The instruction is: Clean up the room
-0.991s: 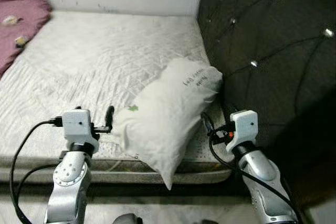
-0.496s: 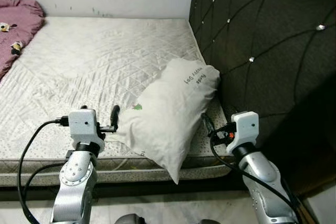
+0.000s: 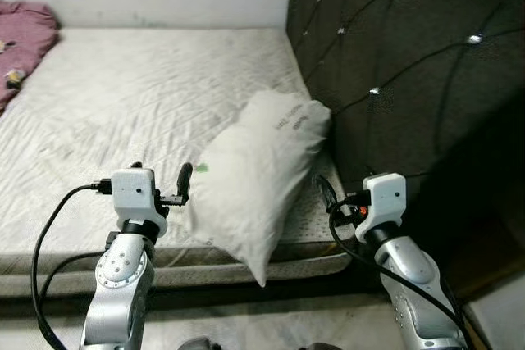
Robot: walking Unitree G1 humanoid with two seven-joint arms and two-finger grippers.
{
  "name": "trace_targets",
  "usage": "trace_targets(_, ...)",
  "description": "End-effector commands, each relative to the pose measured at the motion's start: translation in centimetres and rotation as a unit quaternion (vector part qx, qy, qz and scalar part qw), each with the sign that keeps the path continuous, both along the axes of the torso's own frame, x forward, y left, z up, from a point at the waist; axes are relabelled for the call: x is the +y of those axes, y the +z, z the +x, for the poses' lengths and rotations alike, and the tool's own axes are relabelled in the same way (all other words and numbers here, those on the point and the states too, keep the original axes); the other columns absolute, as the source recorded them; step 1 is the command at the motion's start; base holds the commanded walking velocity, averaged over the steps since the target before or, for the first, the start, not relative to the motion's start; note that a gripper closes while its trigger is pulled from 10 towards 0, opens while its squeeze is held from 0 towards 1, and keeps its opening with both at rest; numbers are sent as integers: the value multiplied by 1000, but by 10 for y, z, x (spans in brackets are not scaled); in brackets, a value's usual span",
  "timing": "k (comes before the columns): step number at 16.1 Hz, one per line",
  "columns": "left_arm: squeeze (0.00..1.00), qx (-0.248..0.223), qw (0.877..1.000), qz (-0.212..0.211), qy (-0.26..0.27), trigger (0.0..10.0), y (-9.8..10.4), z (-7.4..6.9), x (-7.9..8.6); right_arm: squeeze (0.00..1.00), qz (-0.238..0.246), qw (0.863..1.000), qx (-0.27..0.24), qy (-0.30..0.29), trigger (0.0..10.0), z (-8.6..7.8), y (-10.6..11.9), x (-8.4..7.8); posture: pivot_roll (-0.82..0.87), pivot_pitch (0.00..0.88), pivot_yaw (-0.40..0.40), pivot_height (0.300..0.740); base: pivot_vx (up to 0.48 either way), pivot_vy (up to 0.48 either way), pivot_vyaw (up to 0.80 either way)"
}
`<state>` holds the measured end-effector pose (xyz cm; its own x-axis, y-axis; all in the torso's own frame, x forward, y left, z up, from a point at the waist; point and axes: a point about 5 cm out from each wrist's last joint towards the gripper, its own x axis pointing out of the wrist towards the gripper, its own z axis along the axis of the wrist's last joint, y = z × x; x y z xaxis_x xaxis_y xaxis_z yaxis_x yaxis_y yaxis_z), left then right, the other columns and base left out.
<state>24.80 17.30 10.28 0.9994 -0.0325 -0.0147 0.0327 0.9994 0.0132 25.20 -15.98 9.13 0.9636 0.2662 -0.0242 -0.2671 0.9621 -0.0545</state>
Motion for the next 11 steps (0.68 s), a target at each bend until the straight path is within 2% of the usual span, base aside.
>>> trace_targets(1,0,-9,1000,-1,-8,10000,4,0,-1,0,-3,1000,-15,-2,10000,3,8,-1,-6,4,9,740,300,0,0)
trace_targets(7,0,-7,1000,-2,-12,10000,4,0,-3,0,-8,1000,-17,3,10000,3,9,1,-4,11,6,740,309,0,0)
trace_targets(11,0,-4,1000,2,5,10000,2,0,-1,0,-13,1000,-17,8,10000,3,8,2,-2,11,6,740,0,0,0)
